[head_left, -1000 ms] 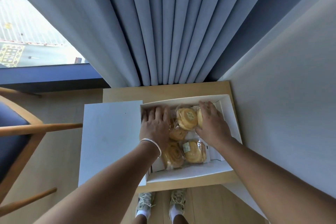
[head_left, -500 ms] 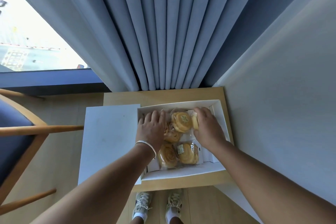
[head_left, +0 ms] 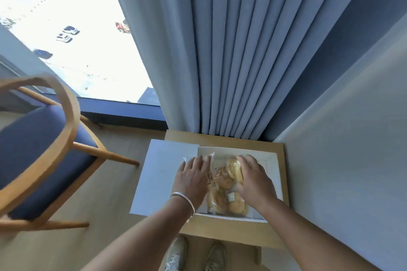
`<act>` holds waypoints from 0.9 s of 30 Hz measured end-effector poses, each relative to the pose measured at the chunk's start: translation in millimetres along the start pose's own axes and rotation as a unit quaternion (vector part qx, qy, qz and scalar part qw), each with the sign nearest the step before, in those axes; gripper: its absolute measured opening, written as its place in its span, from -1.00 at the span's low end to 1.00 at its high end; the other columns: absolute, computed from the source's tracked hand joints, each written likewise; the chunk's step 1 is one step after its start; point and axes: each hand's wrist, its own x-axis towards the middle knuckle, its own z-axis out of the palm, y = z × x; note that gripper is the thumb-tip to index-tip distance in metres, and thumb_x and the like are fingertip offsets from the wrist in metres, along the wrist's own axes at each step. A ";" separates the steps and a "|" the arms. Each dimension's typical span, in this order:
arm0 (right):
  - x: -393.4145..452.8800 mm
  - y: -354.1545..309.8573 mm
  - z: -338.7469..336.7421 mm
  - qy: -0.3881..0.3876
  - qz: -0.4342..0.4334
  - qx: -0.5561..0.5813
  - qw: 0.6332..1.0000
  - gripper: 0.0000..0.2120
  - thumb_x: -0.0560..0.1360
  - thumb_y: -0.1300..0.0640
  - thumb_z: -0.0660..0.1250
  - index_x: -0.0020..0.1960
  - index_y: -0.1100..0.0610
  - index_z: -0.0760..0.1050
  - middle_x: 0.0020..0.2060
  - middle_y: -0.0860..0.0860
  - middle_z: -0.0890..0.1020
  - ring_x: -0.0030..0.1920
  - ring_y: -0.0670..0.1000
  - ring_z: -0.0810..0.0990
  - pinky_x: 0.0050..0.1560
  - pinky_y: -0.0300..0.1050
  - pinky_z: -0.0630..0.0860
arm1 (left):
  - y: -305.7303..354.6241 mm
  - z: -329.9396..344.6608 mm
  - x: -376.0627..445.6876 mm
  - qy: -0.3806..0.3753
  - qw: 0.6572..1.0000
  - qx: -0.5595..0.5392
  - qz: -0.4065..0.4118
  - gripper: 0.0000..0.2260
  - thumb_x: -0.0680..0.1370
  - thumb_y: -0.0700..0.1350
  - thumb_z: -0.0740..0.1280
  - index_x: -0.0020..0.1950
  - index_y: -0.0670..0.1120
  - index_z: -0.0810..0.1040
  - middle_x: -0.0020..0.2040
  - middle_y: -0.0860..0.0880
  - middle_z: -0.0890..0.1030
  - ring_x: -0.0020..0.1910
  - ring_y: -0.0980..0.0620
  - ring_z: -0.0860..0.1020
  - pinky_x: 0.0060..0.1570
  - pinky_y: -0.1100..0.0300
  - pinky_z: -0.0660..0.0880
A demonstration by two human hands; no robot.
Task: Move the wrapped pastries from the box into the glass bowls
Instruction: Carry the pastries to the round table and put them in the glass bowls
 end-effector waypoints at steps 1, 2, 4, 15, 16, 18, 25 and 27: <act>-4.1 -10.1 -3.5 -0.001 -0.015 -0.005 1.000 -0.29 0.46 0.20 0.35 0.49 -0.04 0.08 0.49 -0.03 0.15 0.41 0.06 0.25 0.17 -0.03 0.49 | -6.7 -9.3 -11.0 0.002 1.000 0.001 -0.011 -0.26 0.48 0.01 0.36 0.50 -0.04 -0.01 0.39 -0.05 0.30 0.36 -0.07 0.28 0.38 0.03 0.24; -7.9 -21.1 -6.9 0.000 -0.028 -0.007 1.000 -0.30 0.47 0.20 0.34 0.49 -0.05 0.08 0.49 -0.03 0.14 0.41 0.06 0.25 0.17 -0.04 0.49 | -14.4 -18.0 -21.8 0.007 1.000 0.003 -0.023 -0.25 0.47 0.02 0.37 0.51 -0.03 -0.02 0.39 -0.05 0.30 0.37 -0.07 0.28 0.38 0.02 0.23; -14.5 -45.6 -13.6 0.007 -0.054 -0.005 0.999 -0.32 0.48 0.19 0.33 0.48 -0.06 0.09 0.50 -0.03 0.13 0.43 0.06 0.22 0.20 -0.05 0.48 | -33.3 -33.5 -41.1 0.017 0.999 0.007 -0.051 -0.23 0.48 0.04 0.36 0.52 -0.02 -0.04 0.42 -0.03 0.28 0.39 -0.06 0.25 0.41 0.01 0.18; -49.4 -203.1 -7.8 -0.006 -0.171 -0.037 0.985 -0.24 0.45 0.10 0.35 0.50 -0.04 -0.02 0.51 -0.08 0.10 0.44 0.06 0.18 0.29 -0.02 0.37 | -142.0 -86.7 -162.3 0.073 0.978 0.001 -0.194 -0.30 0.49 0.08 0.31 0.52 -0.03 0.02 0.43 0.03 0.27 0.40 0.02 0.25 0.41 0.12 0.15; -54.6 -221.8 -1.9 -0.013 -0.179 -0.039 0.983 -0.24 0.44 0.11 0.35 0.50 -0.04 -0.01 0.50 -0.08 0.12 0.43 0.05 0.19 0.28 -0.03 0.37 | -155.2 -89.6 -180.1 0.086 0.975 -0.001 -0.206 -0.32 0.50 0.09 0.31 0.51 -0.02 0.05 0.41 0.03 0.29 0.39 0.03 0.27 0.39 0.13 0.18; -67.6 -261.2 11.8 -0.021 -0.198 -0.044 0.979 -0.25 0.43 0.13 0.35 0.48 -0.05 0.03 0.48 -0.10 0.18 0.38 0.05 0.26 0.21 -0.05 0.40 | -183.7 -95.5 -219.1 0.098 0.968 -0.002 -0.232 -0.33 0.49 0.09 0.33 0.50 -0.02 0.10 0.39 0.02 0.33 0.37 0.03 0.30 0.37 0.13 0.21; -134.2 -432.0 84.2 -0.031 -0.298 -0.083 0.951 -0.21 0.39 0.09 0.44 0.49 -0.05 0.09 0.50 -0.10 0.20 0.44 0.02 0.26 0.29 -0.05 0.42 | -292.5 -112.0 -378.5 0.083 0.931 0.014 -0.356 -0.21 0.34 0.16 0.48 0.45 -0.11 0.28 0.35 -0.03 0.43 0.32 0.01 0.41 0.32 0.11 0.31; -157.6 -484.3 108.6 -0.046 -0.334 -0.088 0.937 -0.21 0.41 0.09 0.41 0.51 -0.05 0.07 0.52 -0.10 0.17 0.47 0.01 0.23 0.31 -0.05 0.40 | -322.5 -118.1 -430.5 0.096 0.919 0.018 -0.381 -0.13 0.00 0.17 0.63 0.22 -0.16 0.55 0.09 -0.05 0.62 0.05 0.00 0.59 0.04 0.13 0.53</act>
